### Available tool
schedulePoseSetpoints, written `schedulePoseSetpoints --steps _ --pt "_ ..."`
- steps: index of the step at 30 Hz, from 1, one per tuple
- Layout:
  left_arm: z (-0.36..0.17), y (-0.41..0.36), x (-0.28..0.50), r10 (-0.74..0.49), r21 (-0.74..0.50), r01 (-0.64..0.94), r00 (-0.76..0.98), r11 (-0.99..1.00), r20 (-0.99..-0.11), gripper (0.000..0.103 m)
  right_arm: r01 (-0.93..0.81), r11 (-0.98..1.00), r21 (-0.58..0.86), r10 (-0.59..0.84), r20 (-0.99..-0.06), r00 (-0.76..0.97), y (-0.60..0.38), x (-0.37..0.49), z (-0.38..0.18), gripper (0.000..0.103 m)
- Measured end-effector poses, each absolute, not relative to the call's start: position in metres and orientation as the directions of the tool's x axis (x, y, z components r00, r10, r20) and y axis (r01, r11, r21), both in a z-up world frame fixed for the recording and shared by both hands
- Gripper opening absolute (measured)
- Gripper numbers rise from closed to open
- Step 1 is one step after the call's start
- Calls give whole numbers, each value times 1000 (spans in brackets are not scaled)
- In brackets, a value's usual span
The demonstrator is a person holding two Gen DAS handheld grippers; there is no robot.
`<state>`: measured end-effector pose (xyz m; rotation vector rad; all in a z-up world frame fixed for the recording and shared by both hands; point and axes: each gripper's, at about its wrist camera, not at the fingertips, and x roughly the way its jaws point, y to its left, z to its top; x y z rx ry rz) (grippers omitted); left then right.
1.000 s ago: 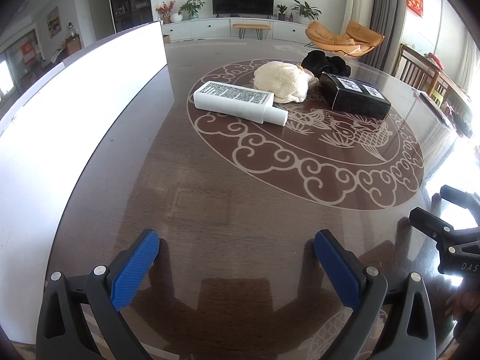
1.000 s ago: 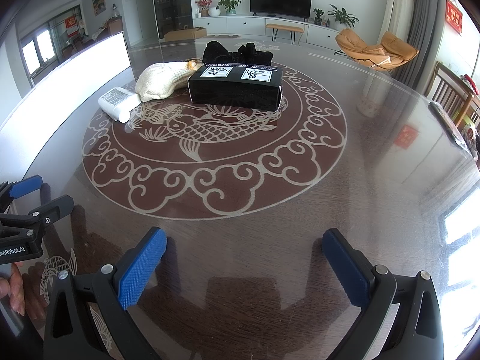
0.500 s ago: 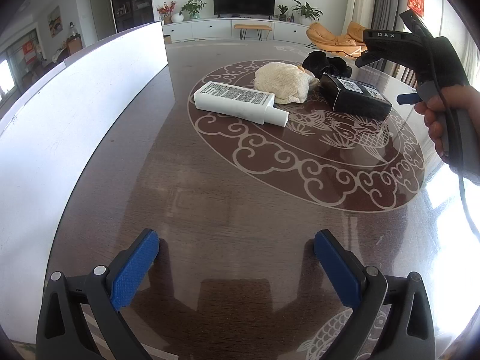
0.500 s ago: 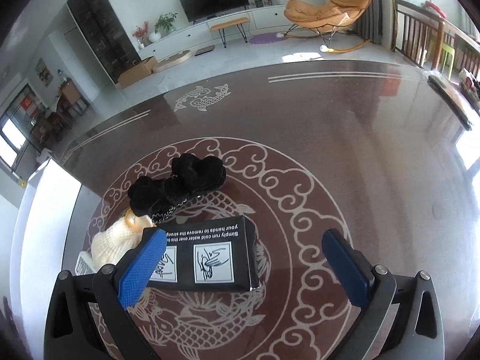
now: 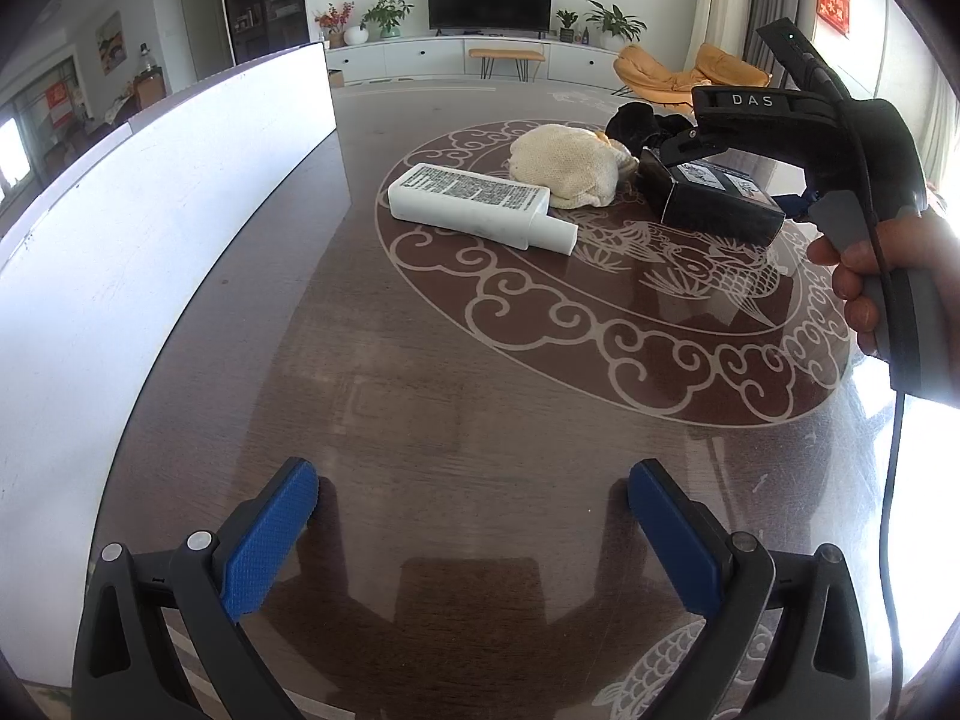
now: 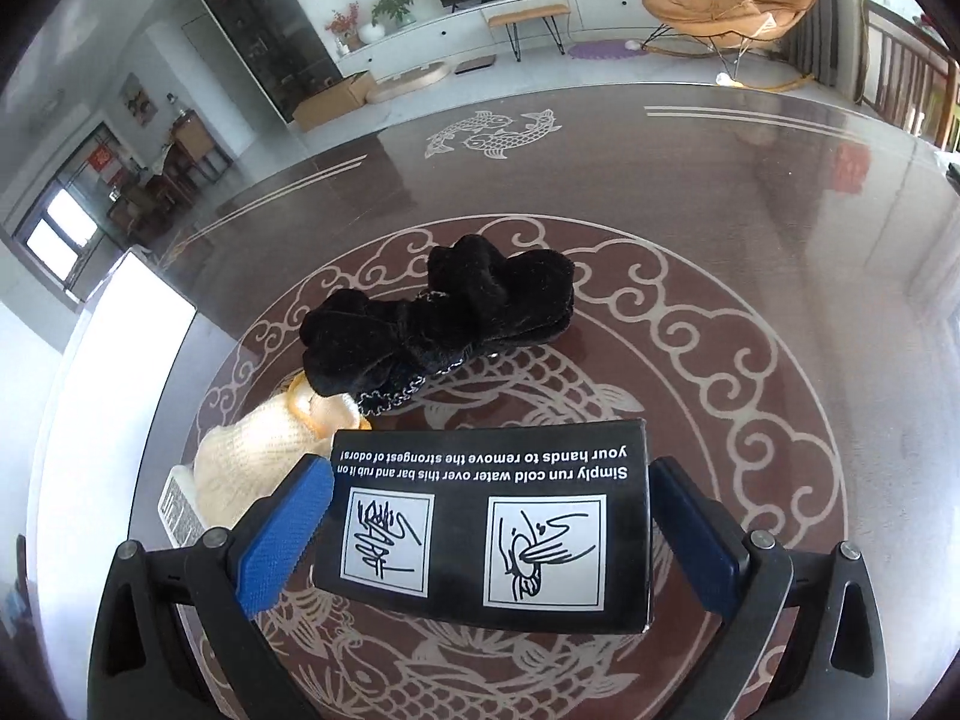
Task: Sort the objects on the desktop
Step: 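Move the right tool over the black soap box, then close the right tool on the black soap box and lift it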
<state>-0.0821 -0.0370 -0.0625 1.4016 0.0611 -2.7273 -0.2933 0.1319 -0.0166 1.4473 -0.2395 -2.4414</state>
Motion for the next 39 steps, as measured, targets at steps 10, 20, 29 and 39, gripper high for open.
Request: schedulePoseSetpoints --steps 10,20,29,39 --pt "-62 -37 -81 -49 -1 86 -581 -996 -813 103 65 -897 437 -417 -791 -448 148 -305 3 103" --pt "-62 -37 -81 -51 0 88 -580 -996 -813 103 362 -870 334 -425 -881 -208 100 -294 -11 103" --pt "-62 -36 -81 -51 0 88 -580 -996 -813 103 662 -738 130 -369 -899 -235 58 -260 3 103" --pt "-62 -36 -81 -51 0 88 -580 -996 -813 103 736 -674 -61 -249 -919 -304 33 -241 -26 100"
